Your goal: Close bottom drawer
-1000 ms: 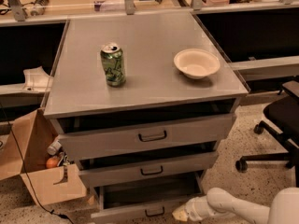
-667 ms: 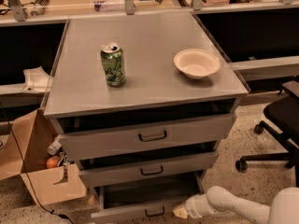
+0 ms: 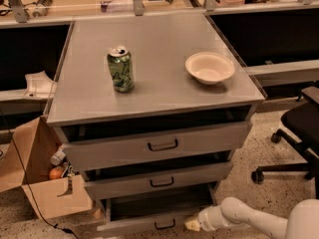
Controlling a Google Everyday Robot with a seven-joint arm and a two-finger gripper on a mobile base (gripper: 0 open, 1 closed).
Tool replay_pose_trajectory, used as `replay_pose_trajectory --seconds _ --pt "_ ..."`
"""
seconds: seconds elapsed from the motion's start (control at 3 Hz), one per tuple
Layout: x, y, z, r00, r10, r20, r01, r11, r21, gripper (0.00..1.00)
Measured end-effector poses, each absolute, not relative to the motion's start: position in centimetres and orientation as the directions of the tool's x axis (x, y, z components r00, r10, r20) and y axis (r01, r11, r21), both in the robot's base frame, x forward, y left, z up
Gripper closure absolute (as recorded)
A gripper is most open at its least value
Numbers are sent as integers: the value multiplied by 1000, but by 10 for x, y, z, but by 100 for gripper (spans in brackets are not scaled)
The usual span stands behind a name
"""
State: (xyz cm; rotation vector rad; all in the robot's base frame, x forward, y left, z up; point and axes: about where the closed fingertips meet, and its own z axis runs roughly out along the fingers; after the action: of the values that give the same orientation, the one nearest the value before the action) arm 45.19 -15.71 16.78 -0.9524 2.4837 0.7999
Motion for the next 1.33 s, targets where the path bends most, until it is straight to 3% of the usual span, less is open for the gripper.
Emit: replay_pose_trajectory --seconds 0.33,0.67,1.0,1.33 --pt "452 -157 168 -707 -491 -509 -696 612 376 50" --pt "452 -157 168 -707 -491 -509 -696 612 376 19" --pt "452 -157 168 -707 -491 -509 -696 612 376 0" --pt "452 -157 168 -707 -491 -509 -696 612 376 0"
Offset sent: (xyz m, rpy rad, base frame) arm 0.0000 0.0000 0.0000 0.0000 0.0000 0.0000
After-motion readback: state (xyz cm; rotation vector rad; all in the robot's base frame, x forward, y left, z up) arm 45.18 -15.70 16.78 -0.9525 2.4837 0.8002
